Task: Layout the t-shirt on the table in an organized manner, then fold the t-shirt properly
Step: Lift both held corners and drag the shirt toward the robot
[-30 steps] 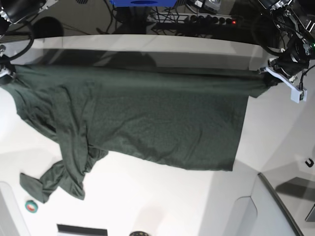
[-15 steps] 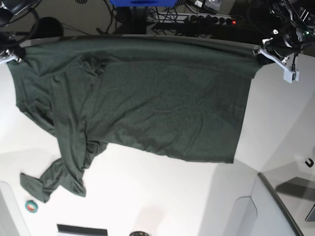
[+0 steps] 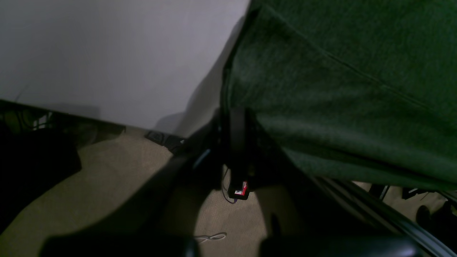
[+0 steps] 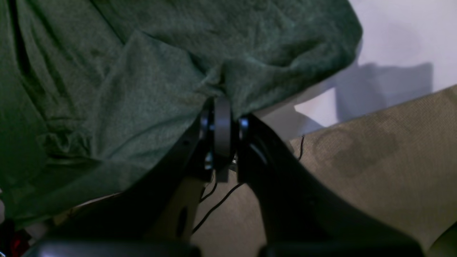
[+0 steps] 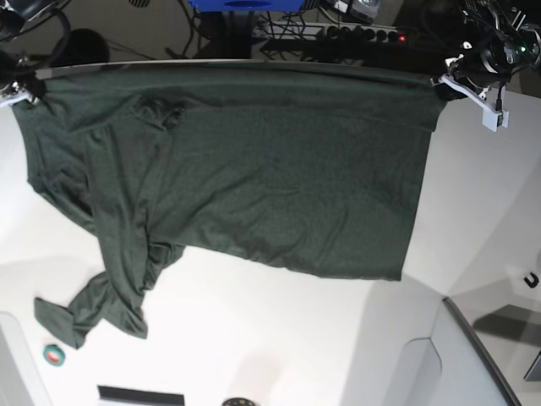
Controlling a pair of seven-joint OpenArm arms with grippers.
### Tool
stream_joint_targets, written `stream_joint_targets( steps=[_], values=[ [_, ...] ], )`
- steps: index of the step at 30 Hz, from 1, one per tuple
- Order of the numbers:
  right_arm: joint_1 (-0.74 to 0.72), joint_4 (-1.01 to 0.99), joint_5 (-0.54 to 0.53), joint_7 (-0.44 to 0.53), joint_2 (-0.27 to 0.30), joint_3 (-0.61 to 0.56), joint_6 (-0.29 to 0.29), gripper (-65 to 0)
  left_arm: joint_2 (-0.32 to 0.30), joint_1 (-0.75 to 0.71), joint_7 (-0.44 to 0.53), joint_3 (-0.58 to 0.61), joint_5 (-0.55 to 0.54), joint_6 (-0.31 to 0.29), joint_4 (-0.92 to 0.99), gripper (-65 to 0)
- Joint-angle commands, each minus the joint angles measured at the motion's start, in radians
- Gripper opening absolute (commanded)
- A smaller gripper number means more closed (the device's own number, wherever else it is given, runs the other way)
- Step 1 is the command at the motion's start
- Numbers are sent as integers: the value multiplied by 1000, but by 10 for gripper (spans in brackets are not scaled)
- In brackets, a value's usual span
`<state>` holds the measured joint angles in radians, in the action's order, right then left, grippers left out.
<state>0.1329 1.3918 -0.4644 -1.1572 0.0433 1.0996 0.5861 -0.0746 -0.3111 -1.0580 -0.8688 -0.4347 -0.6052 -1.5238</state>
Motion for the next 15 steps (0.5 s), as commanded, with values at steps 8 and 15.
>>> stream_joint_targets(
  steps=[8,15],
  values=[
    [0,14,-12,23,2,14,1,-363,0,0,8,-3,87,43,-27,-650],
    [0,24,-12,24,2,15,1,-317,26,-4,8,-3,185,81,-91,-490]
  ],
)
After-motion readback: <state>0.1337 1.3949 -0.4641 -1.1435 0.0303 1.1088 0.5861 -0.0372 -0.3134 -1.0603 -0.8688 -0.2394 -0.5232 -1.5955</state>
